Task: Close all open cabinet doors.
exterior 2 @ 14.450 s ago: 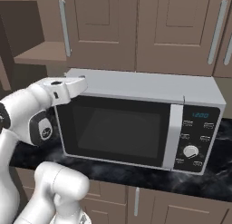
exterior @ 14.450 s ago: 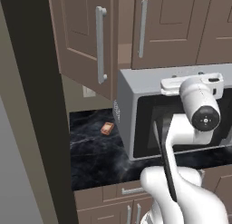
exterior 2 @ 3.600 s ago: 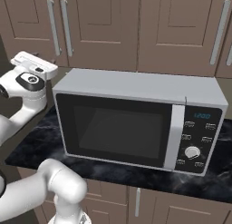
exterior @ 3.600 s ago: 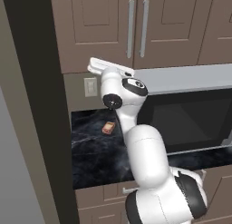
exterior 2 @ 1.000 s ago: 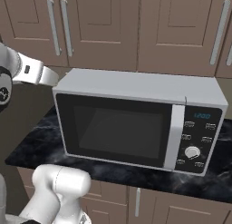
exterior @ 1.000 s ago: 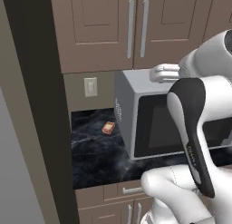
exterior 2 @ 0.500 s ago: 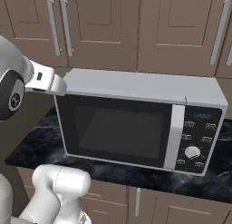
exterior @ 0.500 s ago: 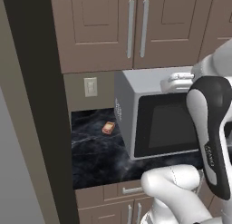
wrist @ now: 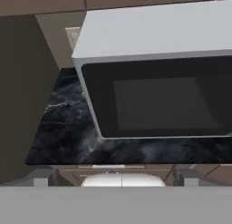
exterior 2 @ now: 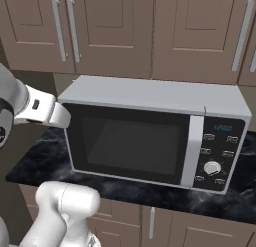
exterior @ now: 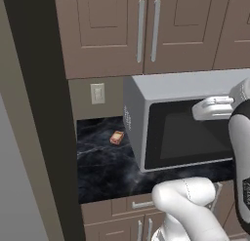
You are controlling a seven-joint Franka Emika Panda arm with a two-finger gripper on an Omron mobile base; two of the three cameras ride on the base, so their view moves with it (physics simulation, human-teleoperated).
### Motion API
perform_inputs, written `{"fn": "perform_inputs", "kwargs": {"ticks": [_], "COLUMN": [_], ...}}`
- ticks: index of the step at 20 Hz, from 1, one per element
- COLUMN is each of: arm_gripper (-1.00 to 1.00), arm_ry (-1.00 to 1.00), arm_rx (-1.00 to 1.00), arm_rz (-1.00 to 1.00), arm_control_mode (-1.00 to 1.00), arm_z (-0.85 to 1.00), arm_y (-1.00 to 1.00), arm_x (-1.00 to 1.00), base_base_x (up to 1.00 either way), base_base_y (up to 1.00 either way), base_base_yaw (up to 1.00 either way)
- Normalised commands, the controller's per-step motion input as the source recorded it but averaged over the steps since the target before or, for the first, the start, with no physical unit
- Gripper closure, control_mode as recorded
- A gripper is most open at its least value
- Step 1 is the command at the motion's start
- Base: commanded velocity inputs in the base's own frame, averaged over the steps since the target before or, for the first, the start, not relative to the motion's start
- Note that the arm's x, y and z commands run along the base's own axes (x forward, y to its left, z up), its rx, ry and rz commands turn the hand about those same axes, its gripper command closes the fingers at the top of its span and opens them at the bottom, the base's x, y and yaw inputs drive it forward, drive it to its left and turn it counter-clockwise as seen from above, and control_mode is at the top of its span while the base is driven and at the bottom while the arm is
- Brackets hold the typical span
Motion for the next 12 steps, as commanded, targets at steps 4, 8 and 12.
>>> {"fn": "perform_inputs", "kwargs": {"ticks": [4,8,12], "arm_gripper": [-1.00,-1.00,-1.00], "arm_ry": [0.20,0.17,0.10], "arm_rx": [0.00,-0.02,0.00], "arm_rz": [-0.05,-0.02,0.00], "arm_control_mode": [-1.00,-1.00,-1.00], "arm_z": [0.00,0.00,0.00], "arm_y": [-0.14,-0.11,-0.01], "arm_x": [-0.49,-0.34,-0.06], "base_base_x": [0.00,0.00,0.00], "base_base_y": [0.00,0.00,0.00], "base_base_yaw": [0.00,0.00,0.00]}}
